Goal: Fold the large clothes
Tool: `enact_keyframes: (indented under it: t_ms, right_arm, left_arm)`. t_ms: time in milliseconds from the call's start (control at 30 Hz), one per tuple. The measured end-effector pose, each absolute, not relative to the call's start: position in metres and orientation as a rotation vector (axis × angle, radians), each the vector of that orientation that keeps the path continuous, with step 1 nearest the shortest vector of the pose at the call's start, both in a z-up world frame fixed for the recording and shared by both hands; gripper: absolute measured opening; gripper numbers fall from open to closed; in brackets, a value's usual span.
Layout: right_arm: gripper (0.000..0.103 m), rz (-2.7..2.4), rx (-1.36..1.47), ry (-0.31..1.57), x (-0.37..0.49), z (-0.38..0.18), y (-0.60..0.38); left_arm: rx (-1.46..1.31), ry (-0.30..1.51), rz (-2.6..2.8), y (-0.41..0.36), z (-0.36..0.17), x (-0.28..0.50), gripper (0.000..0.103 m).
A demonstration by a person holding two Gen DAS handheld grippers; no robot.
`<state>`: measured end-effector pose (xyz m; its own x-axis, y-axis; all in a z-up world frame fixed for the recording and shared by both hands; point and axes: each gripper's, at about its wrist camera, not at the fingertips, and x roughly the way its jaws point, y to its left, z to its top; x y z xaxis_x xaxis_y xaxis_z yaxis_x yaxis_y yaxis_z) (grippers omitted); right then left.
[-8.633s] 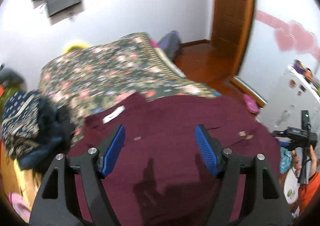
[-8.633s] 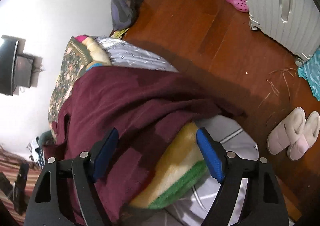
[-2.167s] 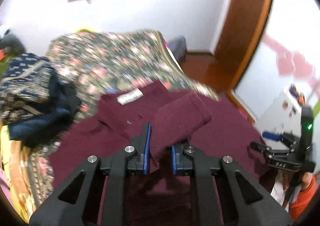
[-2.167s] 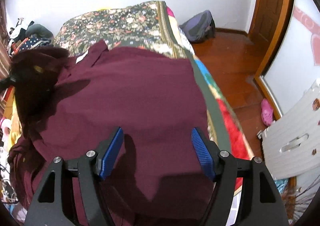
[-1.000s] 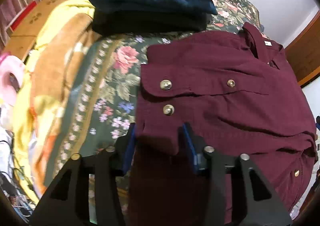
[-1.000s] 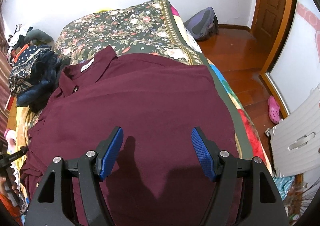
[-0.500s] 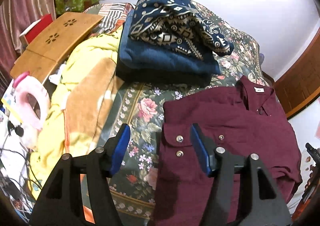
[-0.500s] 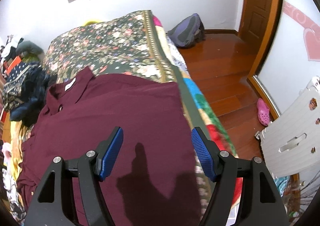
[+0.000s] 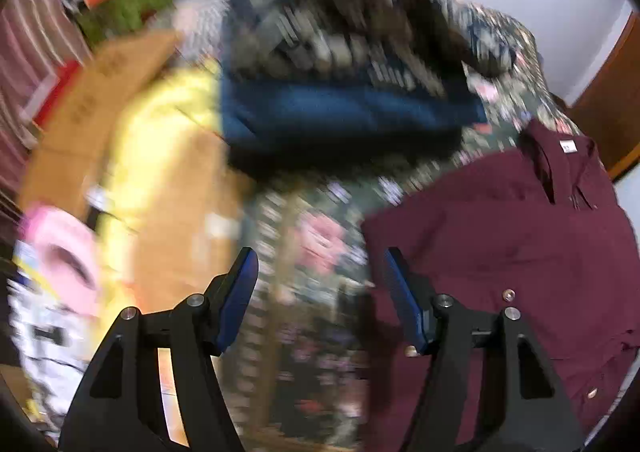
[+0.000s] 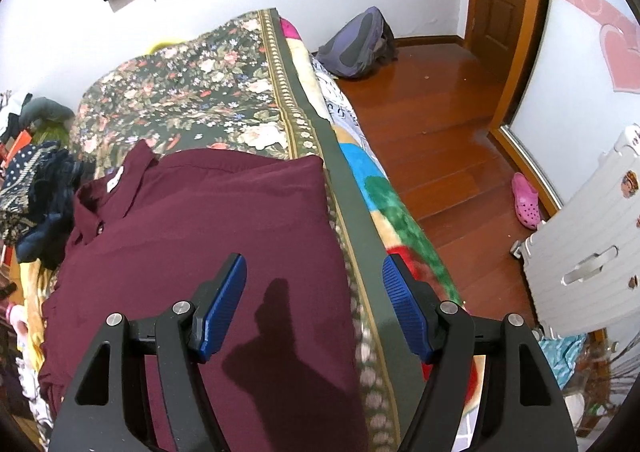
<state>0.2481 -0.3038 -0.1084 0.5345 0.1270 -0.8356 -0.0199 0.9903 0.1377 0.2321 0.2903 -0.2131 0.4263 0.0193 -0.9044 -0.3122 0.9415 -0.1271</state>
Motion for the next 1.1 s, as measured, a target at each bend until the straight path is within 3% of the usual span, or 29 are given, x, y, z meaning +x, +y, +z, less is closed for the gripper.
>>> enact_keyframes:
  t_ms: [167,500,533,600,633,667,700,767,900,1100]
  right_arm:
    - [0.067,0.091,0.099,1.051,0.278,-0.124,-0.307]
    - [0.067,0.208,0.265,1.159,0.324,-0.157,-0.306]
    - [0.066,0.221,0.267,1.174,0.327,-0.162,-0.303]
    - [0.05,0.247,0.268,1.184,0.328,-0.165,-0.297]
    - [0.048,0.236,0.259,1.175,0.329,-0.164,-0.297]
    - [0.04,0.221,0.253,1.16,0.327,-0.162,-0.296]
    - [0.035,0.192,0.243,1.139,0.324,-0.158,-0.297]
    - [0.013,0.149,0.237,1.121,0.32,-0.154,-0.302]
    - [0.007,0.158,0.198,1.046,0.308,-0.133,-0.298]
    - [0.006,0.196,0.116,0.919,0.296,-0.085,-0.288]
  left_arm:
    - [-0.401,1.208,0.171,0.278,-0.271,0.247,0.064]
    - [-0.757,1.181,0.025,0.288,-0.31,0.262,0.064]
    - [-0.755,1.176,0.013,0.287,-0.309,0.263,0.064]
    - [-0.751,1.168,-0.011,0.283,-0.307,0.266,0.063]
    - [-0.736,1.16,-0.005,0.281,-0.306,0.267,0.054]
    - [-0.711,1.155,0.012,0.279,-0.303,0.268,0.037]
    - [-0.635,1.161,0.071,0.274,-0.297,0.269,0.029]
    - [-0.485,1.152,0.124,0.259,-0.283,0.27,0.017]
    - [-0.16,1.06,0.202,0.218,-0.238,0.26,0.011]
    - [0.003,0.817,0.218,0.189,-0.141,0.247,0.01]
